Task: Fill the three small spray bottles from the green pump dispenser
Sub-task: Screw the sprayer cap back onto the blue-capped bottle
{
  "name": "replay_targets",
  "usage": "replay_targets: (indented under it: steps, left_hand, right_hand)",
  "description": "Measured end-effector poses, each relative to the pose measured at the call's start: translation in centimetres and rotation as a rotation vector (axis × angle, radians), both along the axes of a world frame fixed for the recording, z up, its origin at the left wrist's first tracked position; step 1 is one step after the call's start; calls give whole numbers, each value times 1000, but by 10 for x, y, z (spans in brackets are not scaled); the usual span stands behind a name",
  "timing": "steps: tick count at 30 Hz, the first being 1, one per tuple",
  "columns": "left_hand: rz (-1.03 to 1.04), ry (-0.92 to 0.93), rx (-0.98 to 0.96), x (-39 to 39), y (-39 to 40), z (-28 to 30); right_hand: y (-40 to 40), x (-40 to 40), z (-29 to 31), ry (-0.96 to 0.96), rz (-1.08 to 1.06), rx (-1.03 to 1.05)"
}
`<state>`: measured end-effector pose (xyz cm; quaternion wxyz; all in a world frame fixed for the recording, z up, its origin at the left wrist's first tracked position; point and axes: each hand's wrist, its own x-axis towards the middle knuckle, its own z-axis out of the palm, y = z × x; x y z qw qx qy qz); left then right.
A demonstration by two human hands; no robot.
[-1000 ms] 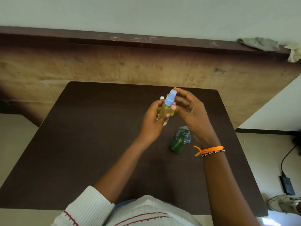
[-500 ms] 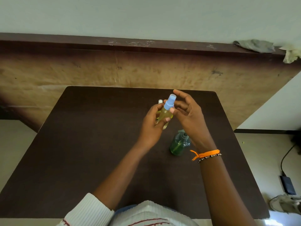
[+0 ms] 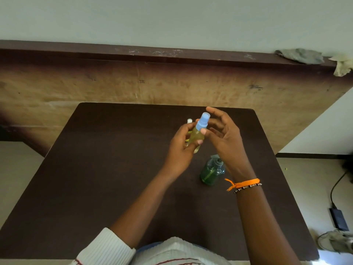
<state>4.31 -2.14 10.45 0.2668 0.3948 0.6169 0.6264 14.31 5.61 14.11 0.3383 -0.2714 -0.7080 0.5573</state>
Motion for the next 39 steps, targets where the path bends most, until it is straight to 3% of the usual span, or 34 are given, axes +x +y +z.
replay_targets:
  steps: [4, 11, 18, 23, 30, 39]
  left_hand:
    - [-24, -26, 19, 3, 2, 1]
    - [-14, -16, 4, 4, 3, -1]
    - [-47, -21, 0, 6, 3, -3]
    - [-39, -39, 10, 4, 3, -2]
    - [-65, -24, 3, 6, 2, -4]
    - [-165, -120, 21, 1, 1, -4]
  right_hand:
    - [-1, -3, 0, 13, -49, 8]
    - [3, 8, 1, 53, 100, -82]
    - [5, 1, -5, 3, -68, 42]
    - [3, 7, 1, 86, 61, -77]
    - [4, 2, -6, 35, -26, 14]
    - [7, 9, 5, 75, 107, -60]
